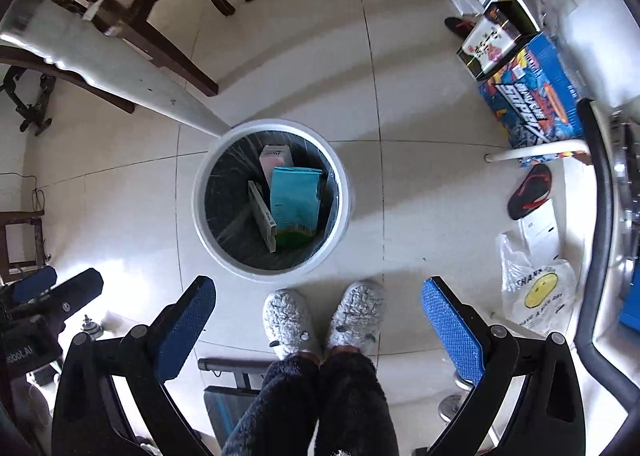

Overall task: Collect trash
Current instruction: 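Open the right tool over the bin while the left tool releases the blister pack, then grasp the white milk carton with the right tool while the left tool grasps the red snack wrapper, then carry the milk carton and snack wrapper off the table toward the bin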

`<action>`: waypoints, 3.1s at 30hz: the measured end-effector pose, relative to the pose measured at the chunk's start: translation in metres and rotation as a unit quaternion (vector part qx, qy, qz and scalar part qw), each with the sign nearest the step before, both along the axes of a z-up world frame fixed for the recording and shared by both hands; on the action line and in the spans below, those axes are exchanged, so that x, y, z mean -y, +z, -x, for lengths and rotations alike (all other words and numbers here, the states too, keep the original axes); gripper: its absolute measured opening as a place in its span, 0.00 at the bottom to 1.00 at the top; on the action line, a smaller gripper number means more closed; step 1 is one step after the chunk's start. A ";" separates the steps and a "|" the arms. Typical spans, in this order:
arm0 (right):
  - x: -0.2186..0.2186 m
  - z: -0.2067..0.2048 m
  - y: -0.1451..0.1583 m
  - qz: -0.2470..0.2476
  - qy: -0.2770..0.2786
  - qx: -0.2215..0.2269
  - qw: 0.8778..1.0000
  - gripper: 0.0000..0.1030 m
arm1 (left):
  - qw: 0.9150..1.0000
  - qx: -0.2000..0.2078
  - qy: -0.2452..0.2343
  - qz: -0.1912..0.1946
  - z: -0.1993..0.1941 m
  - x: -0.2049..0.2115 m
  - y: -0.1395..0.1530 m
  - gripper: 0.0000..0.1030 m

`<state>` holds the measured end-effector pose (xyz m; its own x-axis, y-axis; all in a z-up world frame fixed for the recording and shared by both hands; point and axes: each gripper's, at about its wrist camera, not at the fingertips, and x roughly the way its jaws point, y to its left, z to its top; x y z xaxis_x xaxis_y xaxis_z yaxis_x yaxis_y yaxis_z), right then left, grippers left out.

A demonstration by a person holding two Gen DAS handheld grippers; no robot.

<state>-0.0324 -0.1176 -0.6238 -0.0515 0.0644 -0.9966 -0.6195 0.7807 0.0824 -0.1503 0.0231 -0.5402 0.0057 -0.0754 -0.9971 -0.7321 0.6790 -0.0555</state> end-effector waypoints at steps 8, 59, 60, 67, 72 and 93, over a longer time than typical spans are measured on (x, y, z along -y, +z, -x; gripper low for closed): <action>0.018 0.014 0.093 -0.008 0.000 0.009 1.000 1.00 | 1.000 0.015 -0.026 -0.007 0.010 0.021 0.078 1.00; -0.191 -0.553 0.276 -0.116 -0.225 -0.017 0.967 0.88 | 0.991 0.064 -0.024 -0.113 -0.508 -0.250 0.234 0.98; -0.199 -0.560 0.266 -0.112 -0.226 -0.025 0.967 0.88 | 0.992 0.065 -0.024 -0.104 -0.519 -0.256 0.226 0.97; -0.243 -0.570 0.242 -0.072 -0.161 -0.009 0.984 0.60 | 0.995 0.073 -0.034 -0.065 -0.563 -0.265 0.197 0.63; -0.224 -0.574 0.242 -0.067 -0.158 -0.006 0.985 0.55 | 0.992 0.097 -0.045 -0.063 -0.576 -0.257 0.209 0.06; -0.174 -0.570 0.286 -0.116 -0.171 0.009 0.979 0.54 | 0.979 0.125 -0.044 -0.156 -0.516 -0.239 0.292 0.00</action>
